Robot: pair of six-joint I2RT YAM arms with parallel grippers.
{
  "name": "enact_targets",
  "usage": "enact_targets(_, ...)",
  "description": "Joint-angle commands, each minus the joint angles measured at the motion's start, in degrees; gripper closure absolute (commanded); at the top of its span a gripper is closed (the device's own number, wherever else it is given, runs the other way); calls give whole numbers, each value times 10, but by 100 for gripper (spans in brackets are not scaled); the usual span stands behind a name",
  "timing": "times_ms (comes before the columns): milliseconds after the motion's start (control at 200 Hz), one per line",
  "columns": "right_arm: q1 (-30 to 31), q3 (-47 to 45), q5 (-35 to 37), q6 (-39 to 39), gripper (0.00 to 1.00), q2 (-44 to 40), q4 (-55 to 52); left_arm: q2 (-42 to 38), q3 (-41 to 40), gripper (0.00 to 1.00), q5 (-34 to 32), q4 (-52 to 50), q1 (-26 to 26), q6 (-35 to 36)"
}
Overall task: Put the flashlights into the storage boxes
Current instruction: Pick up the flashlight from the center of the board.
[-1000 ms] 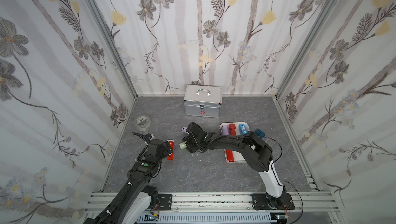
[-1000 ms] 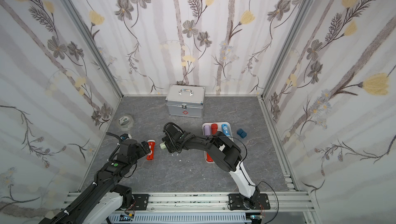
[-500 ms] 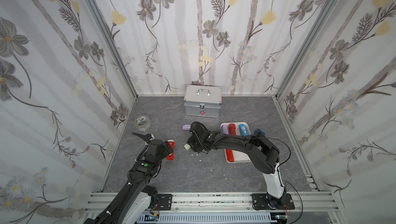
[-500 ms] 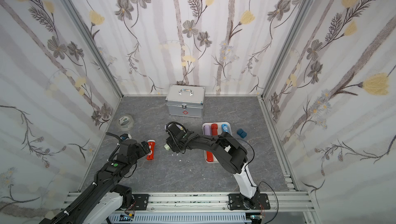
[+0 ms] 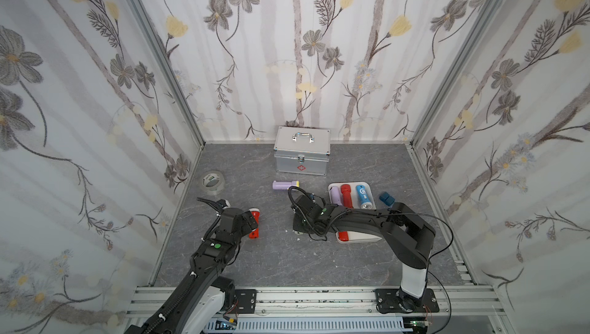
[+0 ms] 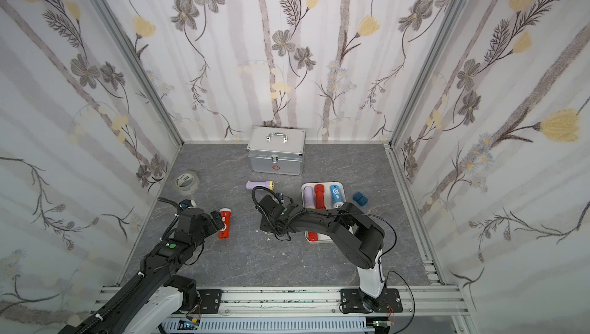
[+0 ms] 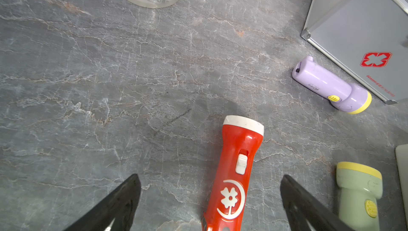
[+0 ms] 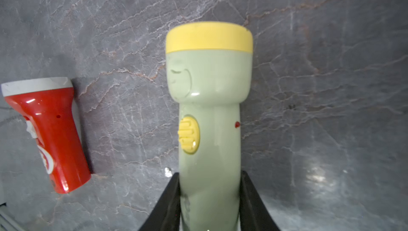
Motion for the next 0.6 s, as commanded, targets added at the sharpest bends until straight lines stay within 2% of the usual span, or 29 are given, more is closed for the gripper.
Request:
enact_targets(0,1,-3,42,-56,73,-13,-3,3,-1,0,-3,9,0,-3)
enact_targets(325,-2,21,78,-111,73,-8,-66,5,0,0,-4,7,0,-2)
enact_targets(595,-9,-22,119,-168,73,-105,-75,17,3,0,2,13,0,-1)
